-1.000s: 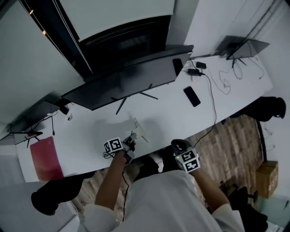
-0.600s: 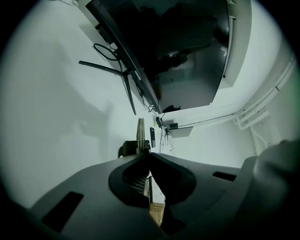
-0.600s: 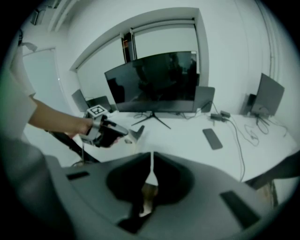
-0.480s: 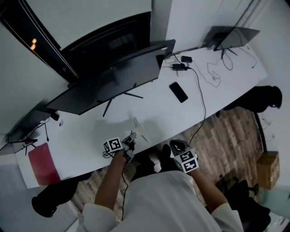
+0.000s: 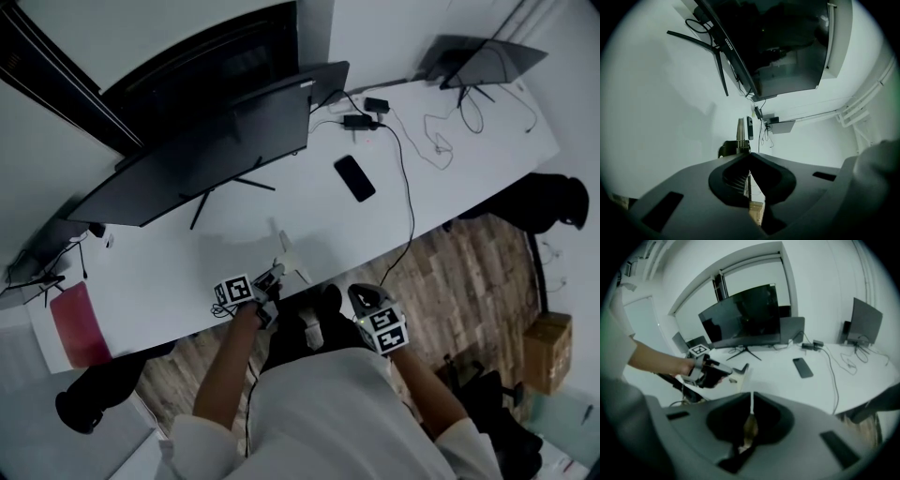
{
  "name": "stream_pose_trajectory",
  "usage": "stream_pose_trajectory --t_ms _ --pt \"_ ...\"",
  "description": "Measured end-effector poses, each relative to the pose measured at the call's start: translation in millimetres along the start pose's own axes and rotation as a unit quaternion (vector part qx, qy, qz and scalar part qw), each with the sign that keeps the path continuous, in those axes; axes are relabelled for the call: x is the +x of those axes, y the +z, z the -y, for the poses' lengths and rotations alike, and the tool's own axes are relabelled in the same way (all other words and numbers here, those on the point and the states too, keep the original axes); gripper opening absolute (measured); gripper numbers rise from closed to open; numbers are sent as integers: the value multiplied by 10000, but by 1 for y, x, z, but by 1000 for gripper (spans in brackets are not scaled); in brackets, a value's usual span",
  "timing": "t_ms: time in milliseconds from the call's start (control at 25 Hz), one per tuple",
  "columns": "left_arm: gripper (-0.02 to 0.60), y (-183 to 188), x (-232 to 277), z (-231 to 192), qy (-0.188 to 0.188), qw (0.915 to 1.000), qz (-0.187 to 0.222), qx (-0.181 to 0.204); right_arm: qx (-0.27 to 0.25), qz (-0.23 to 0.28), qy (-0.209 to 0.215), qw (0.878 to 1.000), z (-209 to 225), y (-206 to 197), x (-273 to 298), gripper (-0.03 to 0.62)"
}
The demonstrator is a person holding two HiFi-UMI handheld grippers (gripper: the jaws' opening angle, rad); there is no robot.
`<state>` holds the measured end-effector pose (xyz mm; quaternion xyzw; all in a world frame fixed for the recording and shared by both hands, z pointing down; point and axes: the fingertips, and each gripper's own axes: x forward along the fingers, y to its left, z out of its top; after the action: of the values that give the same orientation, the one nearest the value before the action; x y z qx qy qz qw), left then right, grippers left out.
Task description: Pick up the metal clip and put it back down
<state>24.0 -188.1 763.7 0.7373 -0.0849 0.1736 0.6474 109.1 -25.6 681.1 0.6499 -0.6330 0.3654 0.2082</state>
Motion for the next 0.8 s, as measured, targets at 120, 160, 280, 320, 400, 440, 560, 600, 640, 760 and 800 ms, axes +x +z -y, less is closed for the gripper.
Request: stream_pose_trajectory --t_ms 120,160,280,320,400,440,560,600,640,760,800 --pt "37 -9 18 1 43 10000 -40 -14 16 -81 73 9999 13 -8 0 37" --pt "37 -12 23 1 70 10000 -54 -17 18 -110 97 9999 17 -11 0 37" --pt "37 -17 40 0 114 9999 -96 59 -4 -193 187 9996 27 -17 2 37" --pt "37 -18 45 0 120 9999 -98 67 -28 -226 220 9995 30 -19 2 37" --pt "37 -19 55 -1 124 9999 -78 64 -79 -295 292 9991 35 -24 5 37" --pt "37 -20 59 -2 138 9999 -68 64 -99 -326 330 9989 36 -26 6 37" --pt "37 -21 71 -5 174 9998 -83 69 -147 -403 423 9982 42 -28 10 37" --pt "37 -21 74 -6 196 9997 -98 74 -157 -422 447 9980 44 -28 12 37" --pt "37 -22 78 -9 229 9996 -113 72 -167 -437 471 9978 45 -28 13 37" --pt "37 -22 86 -19 307 9994 -119 80 -205 -481 539 9972 50 -28 19 37" --pt "37 -22 89 -23 326 9994 -114 98 -220 -501 564 9969 52 -29 21 37"
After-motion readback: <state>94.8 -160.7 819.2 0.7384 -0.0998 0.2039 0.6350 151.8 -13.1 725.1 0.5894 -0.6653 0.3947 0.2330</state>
